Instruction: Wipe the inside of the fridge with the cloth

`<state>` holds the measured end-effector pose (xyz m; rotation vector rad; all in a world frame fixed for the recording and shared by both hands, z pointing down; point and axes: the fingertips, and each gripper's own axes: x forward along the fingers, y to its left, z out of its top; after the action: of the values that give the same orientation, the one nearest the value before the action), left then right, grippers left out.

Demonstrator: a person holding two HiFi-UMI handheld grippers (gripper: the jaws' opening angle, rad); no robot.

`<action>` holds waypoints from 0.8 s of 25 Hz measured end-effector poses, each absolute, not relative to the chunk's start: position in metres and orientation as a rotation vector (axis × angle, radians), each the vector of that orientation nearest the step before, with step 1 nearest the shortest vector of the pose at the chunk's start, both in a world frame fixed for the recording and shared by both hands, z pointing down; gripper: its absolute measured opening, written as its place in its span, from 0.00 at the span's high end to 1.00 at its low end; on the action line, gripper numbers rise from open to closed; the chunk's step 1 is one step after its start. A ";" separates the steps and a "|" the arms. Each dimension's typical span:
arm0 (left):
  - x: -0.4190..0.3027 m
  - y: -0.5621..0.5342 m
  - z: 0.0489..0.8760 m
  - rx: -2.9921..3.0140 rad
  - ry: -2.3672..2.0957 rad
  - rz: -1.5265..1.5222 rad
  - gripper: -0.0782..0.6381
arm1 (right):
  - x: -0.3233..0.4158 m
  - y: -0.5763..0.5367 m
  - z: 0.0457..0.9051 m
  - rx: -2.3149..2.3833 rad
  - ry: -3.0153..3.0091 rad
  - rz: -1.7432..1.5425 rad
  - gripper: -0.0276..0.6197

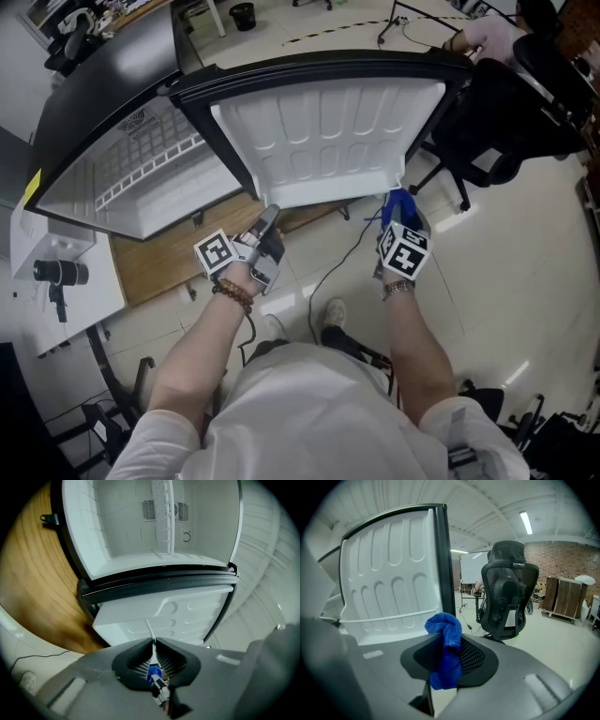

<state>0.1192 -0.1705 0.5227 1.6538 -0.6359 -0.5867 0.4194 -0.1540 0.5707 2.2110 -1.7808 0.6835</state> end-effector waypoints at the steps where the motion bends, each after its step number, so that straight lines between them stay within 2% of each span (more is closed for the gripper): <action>1: 0.119 -0.170 0.528 1.650 -0.644 -0.581 0.86 | 0.420 -0.151 0.567 2.202 -1.792 0.673 0.81; 8: 0.117 -0.179 0.562 1.612 -0.731 -0.548 0.86 | 0.412 -0.133 0.543 2.113 -1.876 0.596 0.81; 20: 0.117 -0.195 0.576 1.602 -0.824 -0.560 0.86 | 0.354 -0.152 0.515 1.896 -2.109 0.525 0.81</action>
<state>0.1173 -0.1946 0.5756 1.6017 -0.8244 -0.5601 0.3541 -0.1516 0.5149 1.8961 -2.1089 0.5246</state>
